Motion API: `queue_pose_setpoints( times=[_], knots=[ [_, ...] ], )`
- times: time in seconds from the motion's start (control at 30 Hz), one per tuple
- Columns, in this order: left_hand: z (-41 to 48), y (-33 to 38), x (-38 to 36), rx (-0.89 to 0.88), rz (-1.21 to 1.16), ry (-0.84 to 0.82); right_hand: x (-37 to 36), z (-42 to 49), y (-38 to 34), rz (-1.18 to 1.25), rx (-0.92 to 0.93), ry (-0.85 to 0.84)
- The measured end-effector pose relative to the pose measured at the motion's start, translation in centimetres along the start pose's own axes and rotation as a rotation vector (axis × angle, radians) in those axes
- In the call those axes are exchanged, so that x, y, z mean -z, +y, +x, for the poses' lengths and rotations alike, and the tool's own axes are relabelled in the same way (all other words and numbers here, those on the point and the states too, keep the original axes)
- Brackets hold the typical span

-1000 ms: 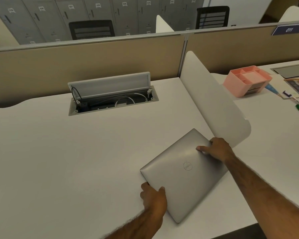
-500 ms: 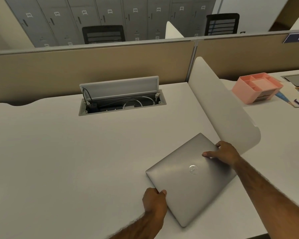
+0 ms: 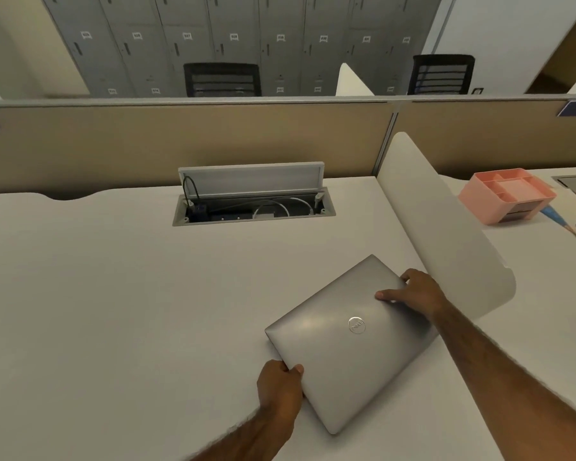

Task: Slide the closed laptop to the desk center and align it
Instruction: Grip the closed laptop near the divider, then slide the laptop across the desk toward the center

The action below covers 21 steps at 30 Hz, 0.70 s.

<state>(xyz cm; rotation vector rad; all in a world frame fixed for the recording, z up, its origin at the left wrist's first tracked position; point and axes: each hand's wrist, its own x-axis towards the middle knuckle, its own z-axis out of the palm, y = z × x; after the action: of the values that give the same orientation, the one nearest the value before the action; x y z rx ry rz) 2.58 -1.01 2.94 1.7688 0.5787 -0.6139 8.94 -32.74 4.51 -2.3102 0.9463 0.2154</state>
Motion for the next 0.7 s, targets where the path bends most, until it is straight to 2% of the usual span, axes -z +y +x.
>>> queue_pose_setpoints(
  times=[0.7],
  knots=[
    [7.0,1.5,17.6,-0.028,-0.1,0.085,-10.8,-2.0,-16.7,-0.056,0.141,-0.046]
  ],
)
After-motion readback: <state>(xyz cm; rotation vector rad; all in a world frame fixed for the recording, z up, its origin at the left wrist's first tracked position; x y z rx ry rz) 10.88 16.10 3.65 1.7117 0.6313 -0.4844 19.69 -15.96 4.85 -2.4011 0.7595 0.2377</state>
